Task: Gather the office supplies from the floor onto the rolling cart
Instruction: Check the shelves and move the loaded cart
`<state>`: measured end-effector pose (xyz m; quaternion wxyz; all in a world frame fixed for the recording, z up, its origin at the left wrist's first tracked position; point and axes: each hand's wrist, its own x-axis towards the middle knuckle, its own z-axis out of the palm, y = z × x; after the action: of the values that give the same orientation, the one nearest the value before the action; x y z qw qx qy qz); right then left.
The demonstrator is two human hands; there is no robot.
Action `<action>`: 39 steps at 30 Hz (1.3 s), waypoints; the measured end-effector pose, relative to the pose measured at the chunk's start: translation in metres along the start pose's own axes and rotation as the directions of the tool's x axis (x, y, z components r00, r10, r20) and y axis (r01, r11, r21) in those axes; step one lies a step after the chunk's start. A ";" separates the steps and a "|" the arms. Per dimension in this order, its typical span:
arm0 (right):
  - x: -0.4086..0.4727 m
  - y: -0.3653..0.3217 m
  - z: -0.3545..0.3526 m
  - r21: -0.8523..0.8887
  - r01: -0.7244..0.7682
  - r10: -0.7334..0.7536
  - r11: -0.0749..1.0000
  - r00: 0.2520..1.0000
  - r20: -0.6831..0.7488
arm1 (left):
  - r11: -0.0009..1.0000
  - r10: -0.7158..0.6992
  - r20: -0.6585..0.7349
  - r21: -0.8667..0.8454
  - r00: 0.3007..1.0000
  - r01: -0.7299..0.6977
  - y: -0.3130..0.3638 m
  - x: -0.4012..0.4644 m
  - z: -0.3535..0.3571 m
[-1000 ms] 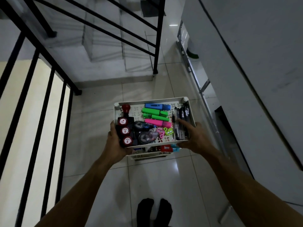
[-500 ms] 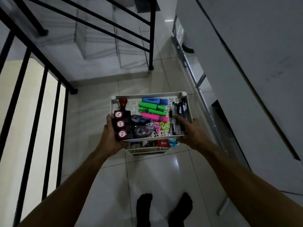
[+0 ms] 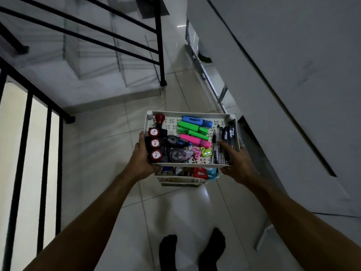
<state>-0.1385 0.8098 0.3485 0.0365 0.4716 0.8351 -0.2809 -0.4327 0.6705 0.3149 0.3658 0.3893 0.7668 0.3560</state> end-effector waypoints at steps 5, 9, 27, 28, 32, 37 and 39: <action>-0.011 0.024 -0.010 0.028 -0.085 0.085 0.996 0.996 -0.007 | 0.998 0.046 0.065 0.044 0.997 -0.049 0.016 0.012 0.023; -0.015 0.045 -0.015 0.080 -0.081 0.083 0.994 0.996 -0.032 | 0.998 0.060 0.133 0.027 0.989 -0.064 0.033 0.024 0.039; -0.059 0.109 -0.063 0.286 -0.251 0.281 0.925 0.957 -0.069 | 0.968 0.165 0.271 0.141 0.949 -0.208 0.090 0.063 0.123; -0.060 0.114 -0.063 0.282 -0.267 0.302 0.921 0.949 -0.087 | 0.965 0.171 0.281 0.148 0.944 -0.219 0.094 0.066 0.127; -0.065 0.140 -0.060 0.303 -0.309 0.361 0.902 0.923 -0.135 | 0.957 0.219 0.318 0.114 0.922 -0.267 0.115 0.076 0.150; -0.068 0.173 -0.062 0.255 -0.318 0.371 0.913 0.908 -0.195 | 0.936 0.243 0.362 0.155 0.900 -0.315 0.131 0.092 0.175; -0.070 0.186 -0.062 0.220 -0.316 0.362 0.923 0.907 -0.214 | 0.925 0.217 0.358 0.220 0.908 -0.308 0.135 0.098 0.185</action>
<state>0.0635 0.8612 0.3427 -0.0637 0.6430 0.7089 -0.2828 -0.2744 0.8632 0.3110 0.3793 0.5898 0.6768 0.2240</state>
